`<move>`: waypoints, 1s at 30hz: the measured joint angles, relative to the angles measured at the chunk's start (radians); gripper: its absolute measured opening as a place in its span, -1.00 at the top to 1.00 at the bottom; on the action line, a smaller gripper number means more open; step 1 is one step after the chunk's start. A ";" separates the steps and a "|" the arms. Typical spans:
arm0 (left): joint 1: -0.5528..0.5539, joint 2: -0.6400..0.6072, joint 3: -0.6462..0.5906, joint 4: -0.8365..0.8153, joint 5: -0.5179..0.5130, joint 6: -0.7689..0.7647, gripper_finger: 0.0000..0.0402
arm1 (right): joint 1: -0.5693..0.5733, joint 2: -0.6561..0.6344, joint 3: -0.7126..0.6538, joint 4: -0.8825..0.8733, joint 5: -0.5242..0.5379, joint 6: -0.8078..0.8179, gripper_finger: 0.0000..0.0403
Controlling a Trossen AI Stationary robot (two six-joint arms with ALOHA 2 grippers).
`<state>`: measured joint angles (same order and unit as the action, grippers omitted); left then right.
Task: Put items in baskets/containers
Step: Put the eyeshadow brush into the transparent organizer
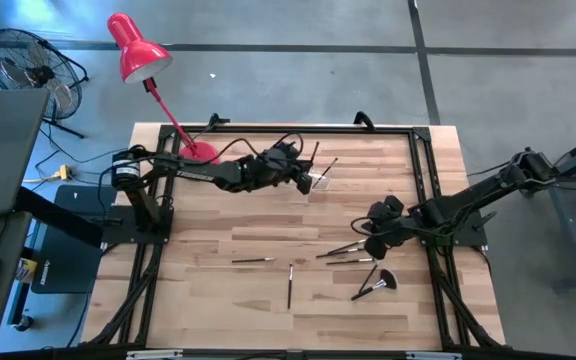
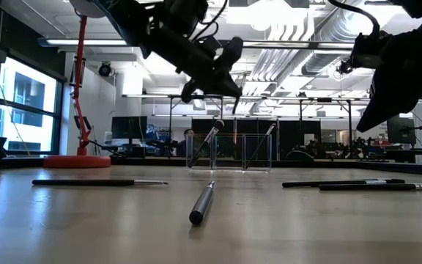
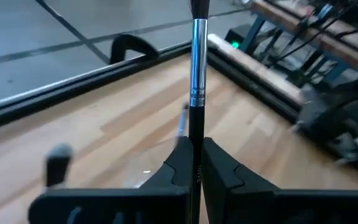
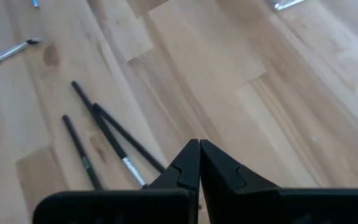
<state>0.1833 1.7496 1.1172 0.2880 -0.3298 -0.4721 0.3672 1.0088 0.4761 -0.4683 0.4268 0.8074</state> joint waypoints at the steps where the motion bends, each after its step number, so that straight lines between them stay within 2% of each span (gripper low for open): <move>1: 0.009 0.001 0.000 0.003 0.001 0.016 0.98 | 0.000 0.000 0.000 -0.002 0.013 0.001 0.98; 8: 0.076 0.003 0.002 0.030 0.051 0.103 0.98 | -0.015 0.000 0.000 -0.001 0.091 0.000 0.98; 15: 0.105 0.005 0.002 0.013 0.133 0.166 0.98 | -0.095 0.000 0.000 -0.002 0.096 -0.004 0.99; 21: 0.105 0.087 -0.003 0.005 0.174 0.167 0.97 | -0.141 0.000 0.000 0.002 0.096 -0.005 0.97; 26: 0.105 0.124 0.000 0.071 0.191 0.156 0.97 | -0.155 0.000 0.000 0.006 0.082 -0.003 0.99; 30: 0.105 0.116 0.003 0.086 0.183 0.211 0.97 | -0.158 0.000 0.000 0.012 0.073 -0.003 0.99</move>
<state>0.2882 1.8656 1.1206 0.3744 -0.1469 -0.2607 0.2089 1.0088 0.4759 -0.4559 0.5001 0.8049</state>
